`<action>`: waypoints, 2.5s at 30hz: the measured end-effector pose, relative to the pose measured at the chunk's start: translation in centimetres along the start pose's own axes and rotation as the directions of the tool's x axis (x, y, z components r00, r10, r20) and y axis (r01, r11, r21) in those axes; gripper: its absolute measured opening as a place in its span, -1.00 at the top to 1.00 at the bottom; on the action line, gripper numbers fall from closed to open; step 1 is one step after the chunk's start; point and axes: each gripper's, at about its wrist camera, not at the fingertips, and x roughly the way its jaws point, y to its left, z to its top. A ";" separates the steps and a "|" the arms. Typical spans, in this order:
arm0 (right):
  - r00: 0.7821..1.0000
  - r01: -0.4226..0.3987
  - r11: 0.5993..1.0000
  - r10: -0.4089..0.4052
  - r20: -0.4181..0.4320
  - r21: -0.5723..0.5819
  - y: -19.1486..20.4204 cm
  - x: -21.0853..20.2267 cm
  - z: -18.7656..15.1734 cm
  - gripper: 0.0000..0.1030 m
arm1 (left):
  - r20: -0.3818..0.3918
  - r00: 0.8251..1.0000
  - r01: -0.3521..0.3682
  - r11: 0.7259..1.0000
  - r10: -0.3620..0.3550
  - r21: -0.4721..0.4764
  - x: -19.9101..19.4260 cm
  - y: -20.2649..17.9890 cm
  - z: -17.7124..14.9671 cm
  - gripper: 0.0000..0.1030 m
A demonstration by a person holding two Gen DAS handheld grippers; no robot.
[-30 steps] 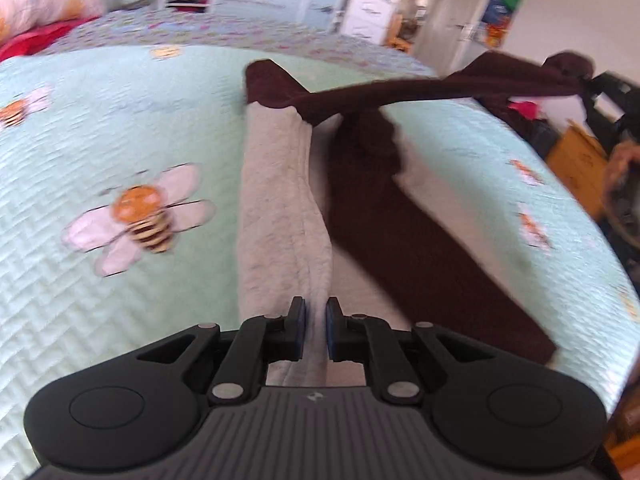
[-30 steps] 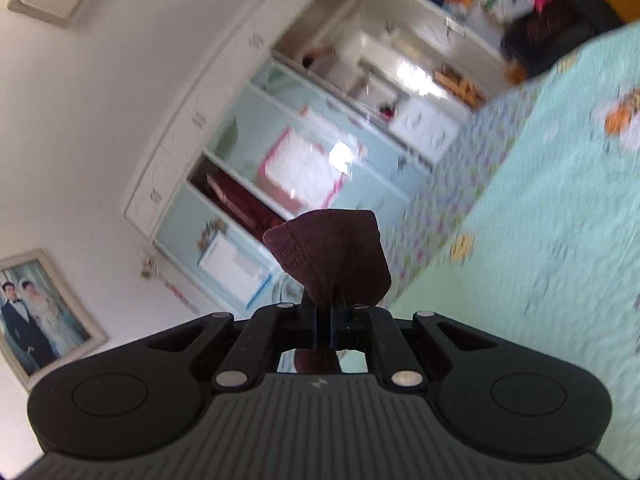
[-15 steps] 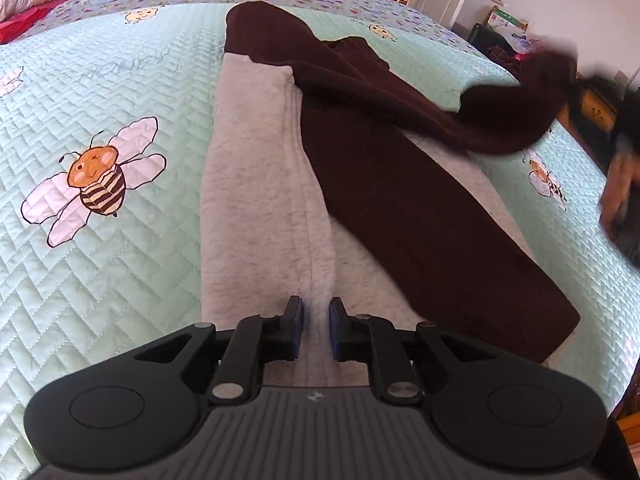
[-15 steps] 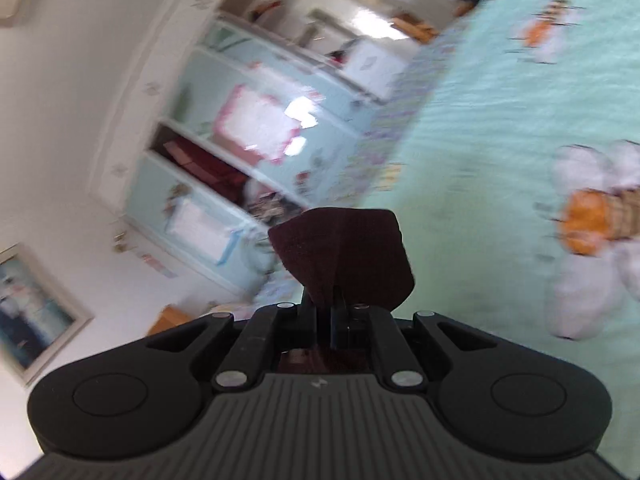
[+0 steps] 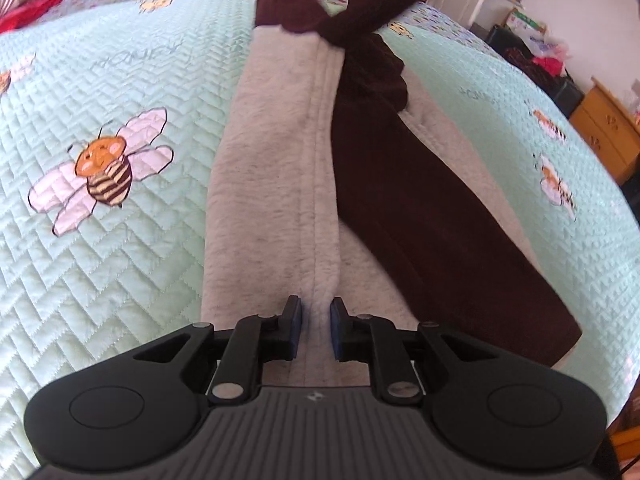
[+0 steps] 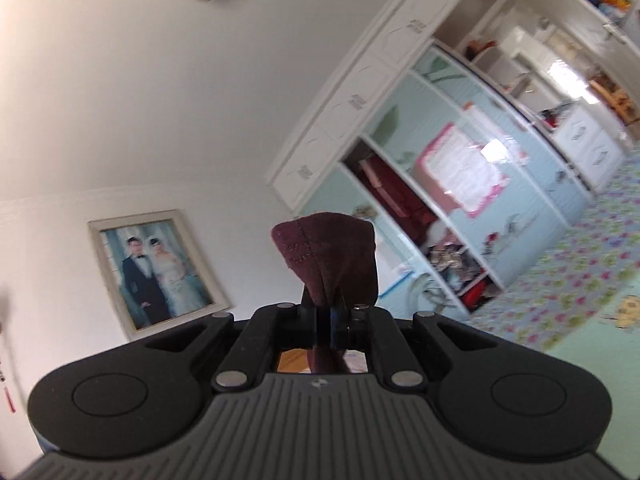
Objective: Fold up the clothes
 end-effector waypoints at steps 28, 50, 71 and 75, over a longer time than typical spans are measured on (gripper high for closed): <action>0.896 0.437 0.833 -0.436 -0.083 0.339 -15.8 -20.4 -11.7 0.81 | -0.025 1.000 -0.007 0.998 0.009 0.061 -1.1 -2.5 1.4 0.73; 0.919 0.078 0.996 -0.093 -0.384 -0.054 -7.7 4.2 -13.9 0.26 | 0.042 0.922 0.386 0.913 -0.384 -0.129 2.3 2.8 -0.2 -0.18; 0.676 0.281 0.950 -0.296 -0.675 -0.135 -15.7 22.6 -30.4 0.34 | 0.084 0.848 0.530 0.836 -0.523 -0.143 2.9 5.0 -0.4 -0.38; 0.677 0.260 0.952 -0.300 -0.672 -0.163 -15.3 23.9 -30.8 0.23 | 0.086 0.852 0.523 0.843 -0.516 -0.124 2.6 5.0 -0.5 -0.40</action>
